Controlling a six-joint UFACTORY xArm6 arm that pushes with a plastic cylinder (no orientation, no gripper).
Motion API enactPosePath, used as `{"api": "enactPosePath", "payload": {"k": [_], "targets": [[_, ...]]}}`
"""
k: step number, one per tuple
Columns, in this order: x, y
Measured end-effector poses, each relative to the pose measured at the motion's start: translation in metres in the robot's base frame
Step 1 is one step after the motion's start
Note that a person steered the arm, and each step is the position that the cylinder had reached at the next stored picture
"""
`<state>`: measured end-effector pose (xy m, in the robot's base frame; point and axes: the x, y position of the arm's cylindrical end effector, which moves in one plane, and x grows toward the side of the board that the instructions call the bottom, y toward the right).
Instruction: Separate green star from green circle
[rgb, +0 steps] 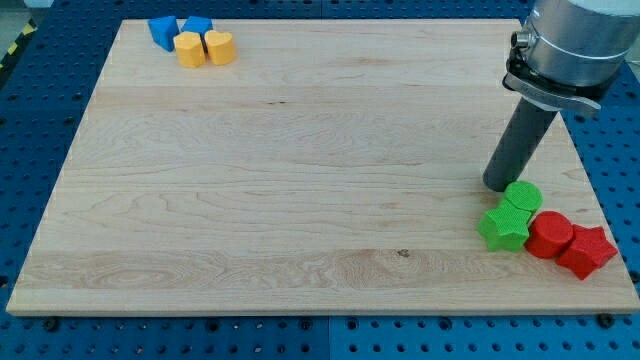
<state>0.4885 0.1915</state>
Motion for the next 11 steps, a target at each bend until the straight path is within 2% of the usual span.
{"api": "enactPosePath", "payload": {"k": [2, 4, 6, 8, 10, 11], "targets": [[-0.009, 0.000], [-0.020, 0.042], [0.009, 0.064], [0.040, 0.058], [0.040, 0.016], [0.040, 0.015]]}}
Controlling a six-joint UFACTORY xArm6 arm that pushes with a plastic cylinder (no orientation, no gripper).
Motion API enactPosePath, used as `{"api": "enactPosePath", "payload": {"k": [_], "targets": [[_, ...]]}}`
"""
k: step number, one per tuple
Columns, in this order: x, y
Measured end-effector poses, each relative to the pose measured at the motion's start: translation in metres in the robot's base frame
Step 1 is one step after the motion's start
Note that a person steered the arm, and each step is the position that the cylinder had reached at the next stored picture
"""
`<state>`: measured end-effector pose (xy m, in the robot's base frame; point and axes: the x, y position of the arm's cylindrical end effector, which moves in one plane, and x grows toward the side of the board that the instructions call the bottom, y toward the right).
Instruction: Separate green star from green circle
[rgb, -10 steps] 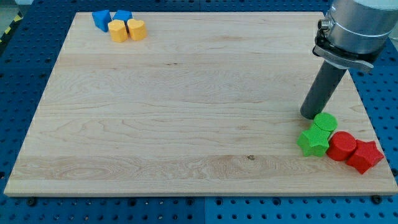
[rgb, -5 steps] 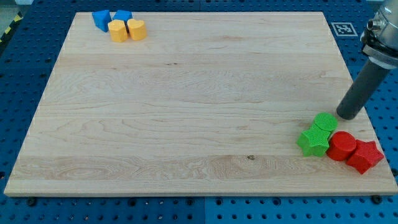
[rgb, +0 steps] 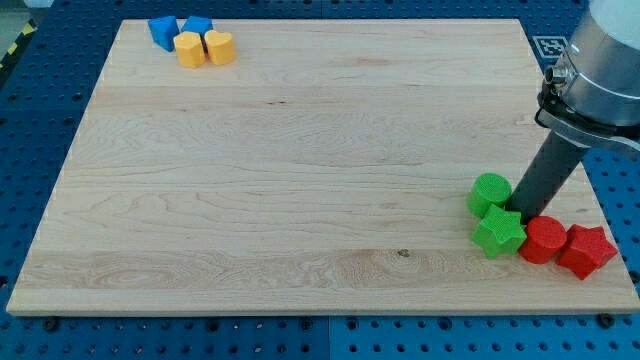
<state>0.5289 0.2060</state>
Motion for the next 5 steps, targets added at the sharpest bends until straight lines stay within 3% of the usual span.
{"api": "enactPosePath", "payload": {"k": [3, 5], "targets": [[0.032, -0.030], [0.065, -0.019]]}}
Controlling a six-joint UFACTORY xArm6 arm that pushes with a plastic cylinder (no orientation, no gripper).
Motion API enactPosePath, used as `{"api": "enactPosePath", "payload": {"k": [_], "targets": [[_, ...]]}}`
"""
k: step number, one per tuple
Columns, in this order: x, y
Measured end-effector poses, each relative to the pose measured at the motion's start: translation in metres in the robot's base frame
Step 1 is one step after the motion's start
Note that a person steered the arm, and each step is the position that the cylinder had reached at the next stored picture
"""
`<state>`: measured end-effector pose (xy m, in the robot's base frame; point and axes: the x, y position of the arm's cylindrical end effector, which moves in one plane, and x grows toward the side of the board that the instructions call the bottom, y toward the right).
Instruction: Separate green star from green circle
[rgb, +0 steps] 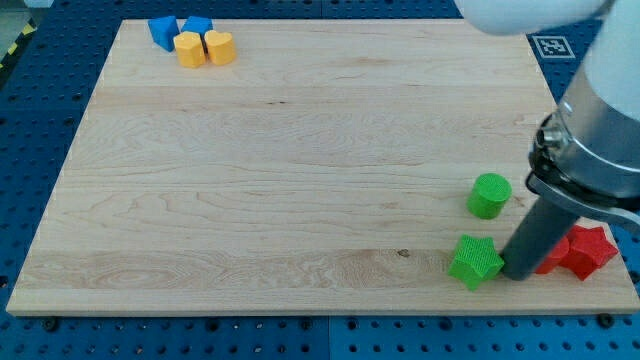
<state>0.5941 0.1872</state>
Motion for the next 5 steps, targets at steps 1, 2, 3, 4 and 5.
{"api": "enactPosePath", "payload": {"k": [1, 2, 3, 4, 5], "targets": [[0.020, 0.001], [0.018, -0.029], [-0.001, -0.044], [-0.032, -0.062], [-0.073, -0.076]]}}
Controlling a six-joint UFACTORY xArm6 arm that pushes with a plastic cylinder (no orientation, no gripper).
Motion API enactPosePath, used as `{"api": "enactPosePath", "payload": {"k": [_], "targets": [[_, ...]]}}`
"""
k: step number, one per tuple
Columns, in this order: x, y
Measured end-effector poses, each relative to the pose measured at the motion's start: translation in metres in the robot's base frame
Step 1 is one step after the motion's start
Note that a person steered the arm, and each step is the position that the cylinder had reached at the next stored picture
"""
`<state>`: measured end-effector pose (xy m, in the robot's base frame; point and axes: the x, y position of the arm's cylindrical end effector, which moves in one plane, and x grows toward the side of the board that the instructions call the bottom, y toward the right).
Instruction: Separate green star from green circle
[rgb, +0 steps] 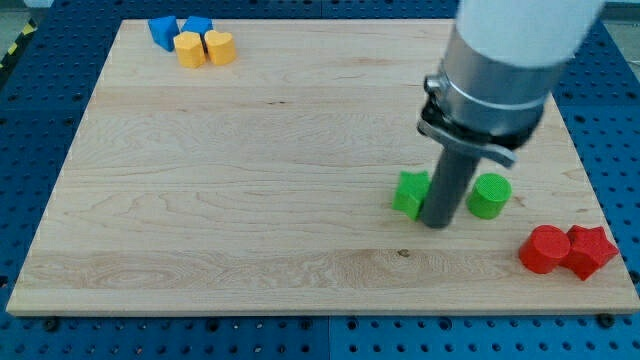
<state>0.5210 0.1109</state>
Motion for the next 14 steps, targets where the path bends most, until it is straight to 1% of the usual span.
{"api": "enactPosePath", "payload": {"k": [2, 3, 4, 5, 6, 8, 9, 10, 11, 12, 13, 14], "targets": [[-0.084, -0.035], [-0.100, -0.047], [-0.093, -0.047], [-0.092, -0.073], [-0.088, -0.131], [-0.037, -0.262], [-0.035, -0.254], [-0.011, -0.254], [0.007, -0.279], [0.014, -0.283], [0.015, -0.324], [0.024, -0.333]]}}
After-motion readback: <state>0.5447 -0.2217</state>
